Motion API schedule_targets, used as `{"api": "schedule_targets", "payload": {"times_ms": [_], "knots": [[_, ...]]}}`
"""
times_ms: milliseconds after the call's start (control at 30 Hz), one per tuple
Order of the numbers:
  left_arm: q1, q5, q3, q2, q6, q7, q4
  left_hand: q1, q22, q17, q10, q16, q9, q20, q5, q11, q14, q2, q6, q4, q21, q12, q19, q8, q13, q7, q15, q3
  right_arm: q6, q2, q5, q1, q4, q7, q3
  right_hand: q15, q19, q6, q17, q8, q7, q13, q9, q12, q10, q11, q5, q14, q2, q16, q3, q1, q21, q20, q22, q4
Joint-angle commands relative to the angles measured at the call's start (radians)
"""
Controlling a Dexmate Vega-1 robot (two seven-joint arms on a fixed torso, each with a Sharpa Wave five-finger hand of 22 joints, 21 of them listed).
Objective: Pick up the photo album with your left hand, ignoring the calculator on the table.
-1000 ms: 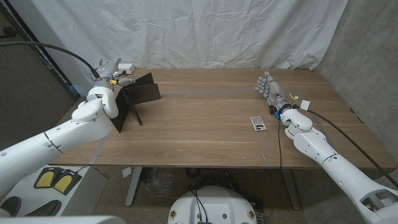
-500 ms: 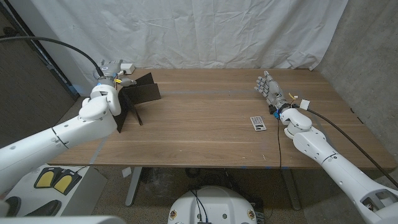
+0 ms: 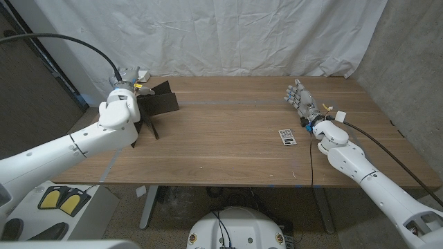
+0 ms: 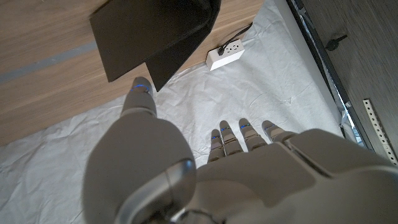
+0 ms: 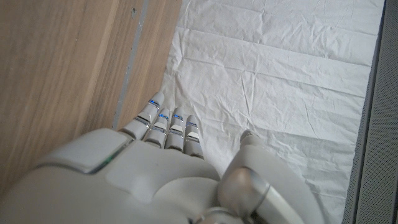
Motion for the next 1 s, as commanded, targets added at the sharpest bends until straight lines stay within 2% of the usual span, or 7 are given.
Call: {"api": "schedule_targets", "payload": {"times_ms": [33,167,400,700,1000], "knots": [[-0.07,0.047,0.054,-0.035,0.01,-0.096,0.057,-0.002,0.005,0.006,-0.017,-0.003,0.001,0.01,0.008,-0.001,-0.016,-0.01,-0.016,0.003,0.001,-0.003,-0.017,-0.005,0.005,-0.001,-0.04,-0.009,-0.003,-0.004,0.005,-0.008,-0.003,-0.005,0.006,0.001,0.008,0.006,0.004,0.001,0.001,0.004,0.004,0.009,0.005,-0.001,-0.002,0.01,0.003,0.009,-0.002,-0.001,-0.003,-0.026,0.003,-0.001],[-0.096,0.046,0.068,-0.048,0.008,-0.129,0.085,-0.005,0.006,0.006,-0.025,-0.002,0.001,0.017,0.009,0.004,-0.018,-0.011,-0.023,0.005,0.001,-0.004,-0.02,-0.005,0.005,0.001,-0.036,-0.013,0.002,-0.003,0.006,-0.014,-0.006,-0.008,0.007,0.001,0.009,0.006,0.004,0.001,0.001,0.004,0.004,0.009,0.006,-0.003,-0.002,0.011,0.004,0.009,-0.002,-0.001,-0.004,-0.025,0.003,-0.001],[-0.129,0.086,0.094,-0.064,0.003,-0.154,0.107,-0.008,0.006,0.006,-0.019,0.0,0.001,0.007,0.011,0.002,-0.017,-0.012,-0.013,0.006,0.003,0.0,-0.017,0.001,0.005,0.001,-0.036,-0.018,0.012,-0.001,0.008,-0.032,-0.016,-0.017,0.013,0.0,0.01,0.009,0.004,0.002,0.001,0.004,0.004,0.01,0.011,-0.006,-0.002,0.012,0.004,0.008,-0.002,-0.001,-0.006,-0.025,0.003,-0.002],[-0.131,0.083,0.081,-0.077,0.0,-0.163,0.133,-0.006,0.006,0.006,-0.01,0.004,0.001,-0.001,0.014,0.0,-0.011,-0.01,-0.004,0.006,0.004,0.006,-0.016,0.007,0.005,-0.001,-0.041,-0.022,0.023,0.007,0.008,-0.044,-0.017,-0.021,0.01,-0.001,0.016,0.01,0.004,0.002,0.0,0.004,0.004,0.01,0.013,-0.005,-0.002,0.017,0.005,0.008,-0.002,-0.001,-0.007,-0.025,0.004,-0.002],[-0.155,0.098,0.108,-0.087,0.004,-0.201,0.162,-0.006,0.006,0.005,-0.012,0.004,0.001,0.001,0.016,0.003,-0.012,-0.009,-0.006,0.006,0.006,0.006,-0.013,0.006,0.005,-0.002,-0.039,-0.024,0.015,0.003,0.004,-0.043,-0.027,-0.028,0.008,0.001,0.018,0.011,0.004,0.003,0.0,0.004,0.004,0.009,0.014,-0.007,-0.003,0.021,0.005,0.009,-0.003,-0.002,-0.01,-0.025,0.004,-0.003]]}}
